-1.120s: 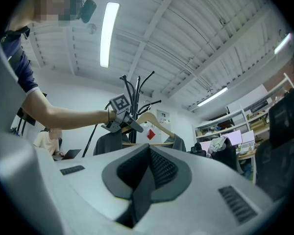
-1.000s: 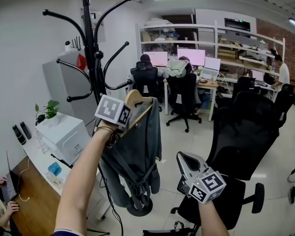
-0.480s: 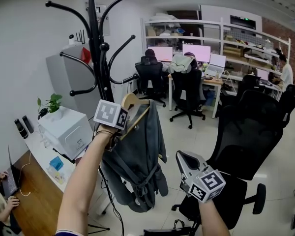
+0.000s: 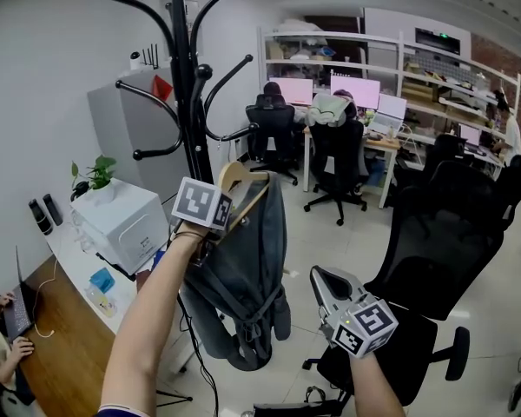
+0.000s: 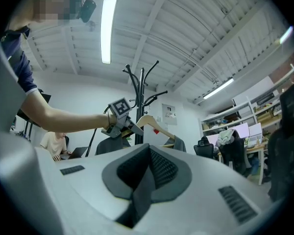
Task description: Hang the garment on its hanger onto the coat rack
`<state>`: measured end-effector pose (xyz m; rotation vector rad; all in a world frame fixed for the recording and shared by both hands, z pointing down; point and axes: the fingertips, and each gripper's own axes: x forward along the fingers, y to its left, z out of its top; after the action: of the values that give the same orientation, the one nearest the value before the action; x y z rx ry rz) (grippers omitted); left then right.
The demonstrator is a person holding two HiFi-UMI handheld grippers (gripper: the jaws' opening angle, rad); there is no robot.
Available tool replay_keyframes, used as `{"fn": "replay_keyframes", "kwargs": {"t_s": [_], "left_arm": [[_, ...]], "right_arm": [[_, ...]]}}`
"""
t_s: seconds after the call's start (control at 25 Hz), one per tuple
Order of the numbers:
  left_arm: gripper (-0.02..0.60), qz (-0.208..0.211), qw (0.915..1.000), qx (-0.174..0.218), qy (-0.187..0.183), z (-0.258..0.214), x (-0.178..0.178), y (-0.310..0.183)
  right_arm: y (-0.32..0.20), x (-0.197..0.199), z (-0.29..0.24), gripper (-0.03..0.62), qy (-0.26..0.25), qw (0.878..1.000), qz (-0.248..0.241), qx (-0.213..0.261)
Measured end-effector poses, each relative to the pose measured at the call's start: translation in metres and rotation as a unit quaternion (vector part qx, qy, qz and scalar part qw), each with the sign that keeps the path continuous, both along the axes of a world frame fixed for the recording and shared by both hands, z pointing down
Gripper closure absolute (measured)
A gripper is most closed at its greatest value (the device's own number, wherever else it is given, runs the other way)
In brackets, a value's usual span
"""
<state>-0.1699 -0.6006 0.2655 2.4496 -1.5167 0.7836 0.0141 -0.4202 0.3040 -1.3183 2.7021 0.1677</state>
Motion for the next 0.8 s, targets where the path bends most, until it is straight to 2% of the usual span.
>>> {"fn": "replay_keyframes", "kwargs": {"t_s": [0.24, 0.36, 0.48, 0.56, 0.64, 0.72, 0.8], "left_arm": [[0.559, 0.010, 0.9984, 0.044, -0.033, -0.005, 0.001, 0.000], [0.472, 0.022, 0.9973, 0.058, -0.040, -0.006, 0.000, 0.003], [0.348, 0.039, 0.9957, 0.072, -0.044, -0.009, -0.001, 0.014], [0.288, 0.039, 0.9932, 0.095, -0.056, -0.014, -0.004, 0.025], [0.260, 0.031, 0.9891, 0.128, -0.066, -0.025, -0.010, 0.038], [0.258, 0.017, 0.9838, 0.171, -0.051, -0.044, -0.018, 0.058], [0.276, 0.000, 0.9752, 0.221, -0.003, -0.064, -0.028, 0.089]], "right_arm": [[0.001, 0.001, 0.003, 0.592, -0.001, 1.000, 0.004, -0.004], [0.002, 0.000, 0.003, 0.592, 0.001, 1.000, 0.004, -0.004], [0.004, -0.002, 0.002, 0.592, 0.005, 1.000, -0.001, -0.005], [0.006, -0.005, 0.004, 0.592, 0.008, 1.000, -0.006, -0.009], [0.008, -0.009, 0.005, 0.592, 0.013, 1.000, -0.014, -0.012], [0.013, -0.016, 0.004, 0.592, 0.020, 0.999, -0.026, -0.008], [0.019, -0.025, 0.005, 0.592, 0.028, 0.999, -0.040, -0.008]]}}
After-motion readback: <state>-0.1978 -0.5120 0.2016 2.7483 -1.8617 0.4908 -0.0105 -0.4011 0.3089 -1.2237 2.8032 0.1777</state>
